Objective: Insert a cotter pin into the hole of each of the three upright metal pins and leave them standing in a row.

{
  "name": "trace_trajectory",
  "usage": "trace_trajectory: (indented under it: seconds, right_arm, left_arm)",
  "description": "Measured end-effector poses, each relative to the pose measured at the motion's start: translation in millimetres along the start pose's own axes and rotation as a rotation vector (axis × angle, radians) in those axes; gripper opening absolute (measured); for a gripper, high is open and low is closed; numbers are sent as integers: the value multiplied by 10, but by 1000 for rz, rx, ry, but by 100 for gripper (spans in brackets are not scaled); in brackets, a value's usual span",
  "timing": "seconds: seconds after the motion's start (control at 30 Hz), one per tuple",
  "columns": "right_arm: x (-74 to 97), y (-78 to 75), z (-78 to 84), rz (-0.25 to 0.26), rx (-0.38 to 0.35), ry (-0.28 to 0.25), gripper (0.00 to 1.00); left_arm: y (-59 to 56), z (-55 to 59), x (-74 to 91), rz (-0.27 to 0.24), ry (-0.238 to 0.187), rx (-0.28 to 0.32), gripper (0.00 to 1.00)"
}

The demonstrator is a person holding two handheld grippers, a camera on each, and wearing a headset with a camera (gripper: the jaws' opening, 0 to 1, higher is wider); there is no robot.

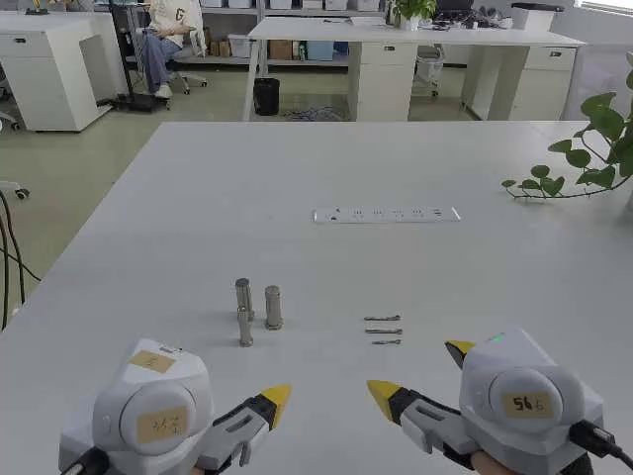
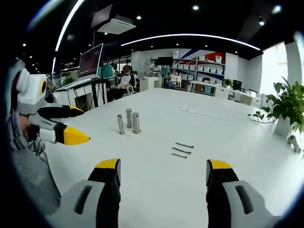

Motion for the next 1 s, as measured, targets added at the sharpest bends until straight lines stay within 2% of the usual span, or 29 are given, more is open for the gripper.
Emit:
trace_trajectory:
  seconds: [0.6, 0.87, 0.93, 1.0]
  right_arm:
    - [-2, -11, 17, 6, -10, 8, 64]
    - [-5, -24, 31, 14, -22, 12, 71]
    - [-10, -37, 39, 21, -21, 14, 75]
    - [-9, -41, 49, 24, -23, 18, 77]
  left_arm:
    - [16, 10, 4, -4, 7, 7, 73]
    - [11, 11, 9, -3, 11, 3, 75]
    - [17, -26, 20, -6, -9, 7, 75]
    - [25, -26, 23, -11, -5, -2, 75]
Point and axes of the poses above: the centre of the closed fingertips' face, and the gripper's own axes: x roughly backward along the fingers, y roughly to its left, z roughly out of its underside, the point moved 2 cm from there along x, roughly backward along the fingers
